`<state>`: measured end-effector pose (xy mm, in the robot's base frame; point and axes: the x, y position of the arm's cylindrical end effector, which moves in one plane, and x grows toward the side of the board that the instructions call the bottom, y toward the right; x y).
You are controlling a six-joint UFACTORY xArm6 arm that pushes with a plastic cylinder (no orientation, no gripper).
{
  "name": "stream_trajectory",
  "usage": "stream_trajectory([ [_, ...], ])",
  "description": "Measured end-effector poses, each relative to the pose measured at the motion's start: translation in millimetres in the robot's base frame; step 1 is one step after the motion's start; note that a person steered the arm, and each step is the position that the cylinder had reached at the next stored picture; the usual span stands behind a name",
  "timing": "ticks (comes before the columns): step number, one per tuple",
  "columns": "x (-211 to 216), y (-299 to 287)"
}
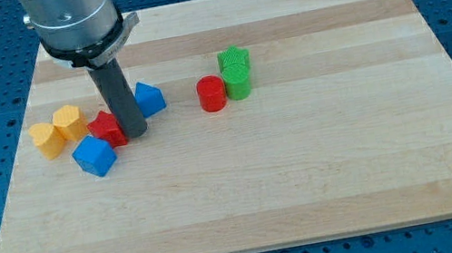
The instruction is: Move the blue blocks closer to the yellow hexagon
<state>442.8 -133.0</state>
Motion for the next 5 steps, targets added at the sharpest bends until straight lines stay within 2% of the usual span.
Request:
stream_trajectory([
  [1,7.0,32.0],
  [2,25.2,38.2],
  [5,71.7,-39.7],
])
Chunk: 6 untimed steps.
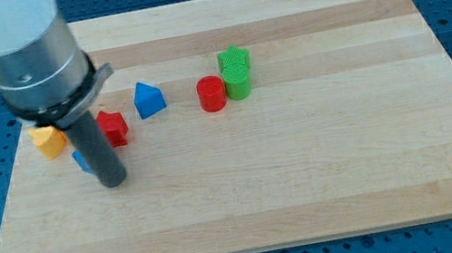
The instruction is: Move the blue blocks closer to the yellow hexagon
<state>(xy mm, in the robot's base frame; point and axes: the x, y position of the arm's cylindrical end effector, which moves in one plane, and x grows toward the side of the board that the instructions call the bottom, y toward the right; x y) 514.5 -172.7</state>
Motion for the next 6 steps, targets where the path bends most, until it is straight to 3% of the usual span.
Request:
stream_trajectory([
  [3,-33.5,-34.5],
  [4,-22.3,-34.6],
  [6,-14.0,30.0],
])
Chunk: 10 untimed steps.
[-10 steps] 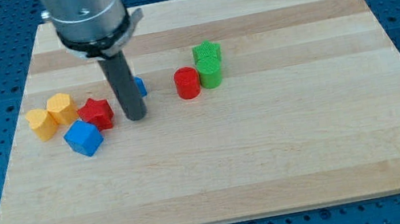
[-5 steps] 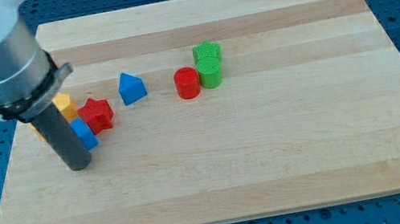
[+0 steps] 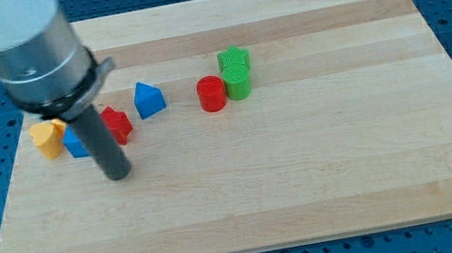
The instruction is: Move the blue blocks closer to the yellow hexagon
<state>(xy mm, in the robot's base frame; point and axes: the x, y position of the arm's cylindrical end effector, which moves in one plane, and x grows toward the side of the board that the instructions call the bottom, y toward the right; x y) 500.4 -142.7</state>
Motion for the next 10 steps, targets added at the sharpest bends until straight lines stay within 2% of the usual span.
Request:
stream_trajectory([
  [2,-52.1,53.5],
  [5,-122.1,53.7],
  [8,-122.2,-8.6],
  [9,-127.1,-8.8],
  [10,-153.8,26.1],
])
